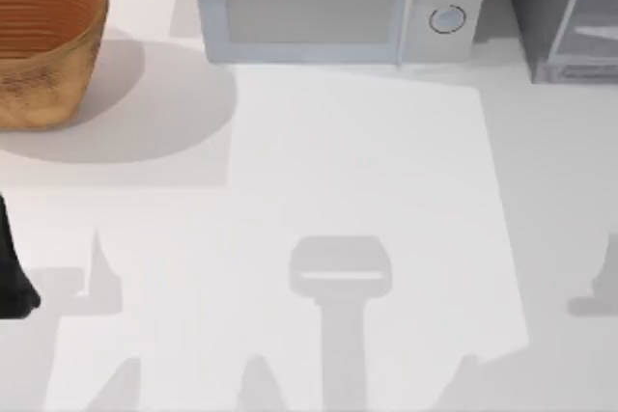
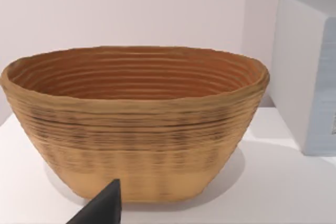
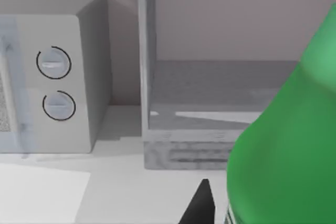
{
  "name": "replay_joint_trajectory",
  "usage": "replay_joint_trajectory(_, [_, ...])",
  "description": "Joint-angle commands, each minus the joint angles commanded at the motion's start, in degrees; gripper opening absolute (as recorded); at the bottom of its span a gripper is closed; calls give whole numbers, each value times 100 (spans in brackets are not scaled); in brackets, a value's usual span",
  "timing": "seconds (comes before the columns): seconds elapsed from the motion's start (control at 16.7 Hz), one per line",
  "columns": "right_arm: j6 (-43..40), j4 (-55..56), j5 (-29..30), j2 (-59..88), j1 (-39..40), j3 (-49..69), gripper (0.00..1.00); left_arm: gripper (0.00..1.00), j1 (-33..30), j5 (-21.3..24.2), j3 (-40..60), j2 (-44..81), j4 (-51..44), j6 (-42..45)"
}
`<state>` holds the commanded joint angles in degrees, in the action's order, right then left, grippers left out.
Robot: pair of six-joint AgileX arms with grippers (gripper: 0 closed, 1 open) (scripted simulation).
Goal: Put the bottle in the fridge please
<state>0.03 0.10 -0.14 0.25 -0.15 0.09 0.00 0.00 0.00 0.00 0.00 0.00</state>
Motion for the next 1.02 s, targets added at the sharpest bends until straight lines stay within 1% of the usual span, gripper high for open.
replay_joint_trajectory(0.24, [7,289,-79,356,-50,254,1,100,0,0,0,0,0,0])
replay_joint_trajectory(0.48, [30,1197,-283,1680,-271,1045,1,100,0,0,0,0,0,0])
replay_joint_trajectory(0.66, [54,2104,-472,3299,-514,1834,1,100,0,0,0,0,0,0])
replay_joint_trajectory(1.02, [94,4082,-899,7504,-1028,3553,1,100,0,0,0,0,0,0])
